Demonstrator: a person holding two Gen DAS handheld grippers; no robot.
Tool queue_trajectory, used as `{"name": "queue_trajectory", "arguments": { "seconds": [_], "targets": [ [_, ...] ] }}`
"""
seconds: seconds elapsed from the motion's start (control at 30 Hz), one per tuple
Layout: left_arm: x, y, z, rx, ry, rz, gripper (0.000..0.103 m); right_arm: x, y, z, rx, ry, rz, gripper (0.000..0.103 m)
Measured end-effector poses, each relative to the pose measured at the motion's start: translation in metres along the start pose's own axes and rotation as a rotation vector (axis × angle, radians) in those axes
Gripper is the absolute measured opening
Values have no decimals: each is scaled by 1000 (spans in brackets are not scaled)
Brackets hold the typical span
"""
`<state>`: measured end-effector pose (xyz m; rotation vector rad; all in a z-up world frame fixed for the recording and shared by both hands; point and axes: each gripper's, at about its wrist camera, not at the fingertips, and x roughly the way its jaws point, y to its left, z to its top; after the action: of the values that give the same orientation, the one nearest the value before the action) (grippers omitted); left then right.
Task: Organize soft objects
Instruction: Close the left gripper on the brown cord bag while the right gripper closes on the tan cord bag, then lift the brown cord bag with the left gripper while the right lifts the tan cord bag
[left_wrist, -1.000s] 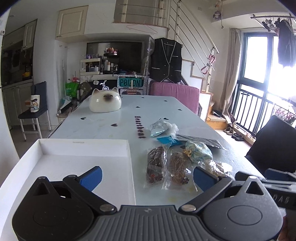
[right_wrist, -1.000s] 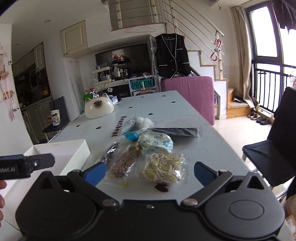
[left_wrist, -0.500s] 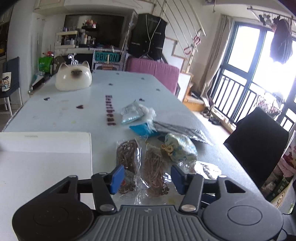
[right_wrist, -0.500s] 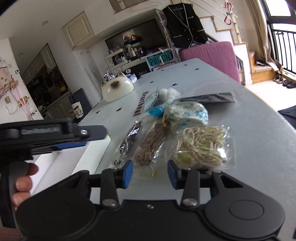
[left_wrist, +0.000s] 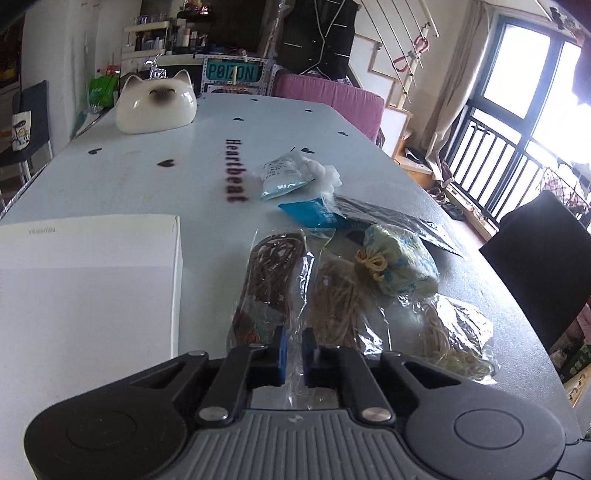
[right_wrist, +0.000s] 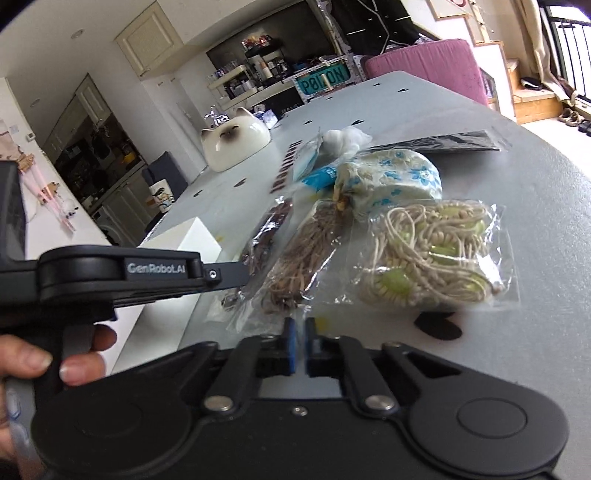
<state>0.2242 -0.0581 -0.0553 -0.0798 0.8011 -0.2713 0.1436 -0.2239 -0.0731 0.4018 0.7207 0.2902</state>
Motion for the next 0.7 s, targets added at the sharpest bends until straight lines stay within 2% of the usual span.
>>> {"name": "queue_trajectory", "arguments": {
  "seconds": [0.33,0.47,0.7],
  "targets": [
    [-17,0,-16,-66,-7,-10,6,-54,-12,-26,-89,56,52,2],
    [-35,-7,-35,-73,-7,-12,6,-80,-20,-37,-104,60,27,2],
    [-63,-26,-70,-89,4,-50,8,-120,-34,-52,-94,18,-90,2]
  ]
}}
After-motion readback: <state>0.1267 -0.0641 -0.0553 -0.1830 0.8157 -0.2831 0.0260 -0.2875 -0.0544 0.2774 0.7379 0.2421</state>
